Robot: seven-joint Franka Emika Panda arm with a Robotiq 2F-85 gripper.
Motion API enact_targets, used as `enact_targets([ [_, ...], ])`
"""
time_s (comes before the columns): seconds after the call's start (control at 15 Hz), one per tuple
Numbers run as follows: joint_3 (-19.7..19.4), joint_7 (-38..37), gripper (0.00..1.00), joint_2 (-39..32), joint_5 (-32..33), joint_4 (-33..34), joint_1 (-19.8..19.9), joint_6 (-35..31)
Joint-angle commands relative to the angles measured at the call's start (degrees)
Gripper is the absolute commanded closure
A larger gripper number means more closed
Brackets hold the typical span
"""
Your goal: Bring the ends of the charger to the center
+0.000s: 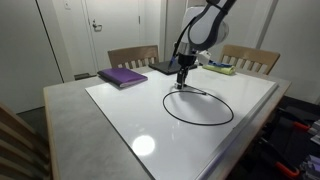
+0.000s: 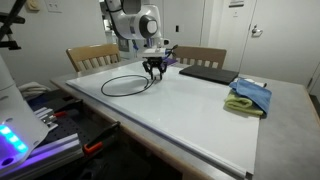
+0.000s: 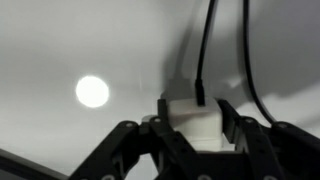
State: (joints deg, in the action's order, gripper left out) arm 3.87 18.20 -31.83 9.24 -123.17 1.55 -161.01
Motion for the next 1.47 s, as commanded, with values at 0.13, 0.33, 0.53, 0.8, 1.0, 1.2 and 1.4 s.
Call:
enact_targets([
  [0.13, 0.1, -0.5, 0.47, 0.0, 0.2, 0.1, 0.1, 0.2],
  [0.33, 1.7, 2.8, 0.72, 0.4, 0.9, -0.6, 0.9, -1.0],
  [0.53, 4.5, 9.8, 0.72, 1.0, 1.9, -0.8, 2.8, -1.2],
  [0.8, 10.4, 20.4, 0.72, 0.8, 0.8, -0.9, 7.2, -0.8],
  [1.0, 13.2, 28.2, 0.72, 0.9, 0.7, -1.4, 9.3, 0.2],
  [1.2, 14.0, 33.3, 0.72, 0.7, 0.2, -1.7, 9.5, -0.2],
  [1.4, 15.2, 36.9, 0.72, 0.4, -0.7, -2.4, 9.5, -1.4],
])
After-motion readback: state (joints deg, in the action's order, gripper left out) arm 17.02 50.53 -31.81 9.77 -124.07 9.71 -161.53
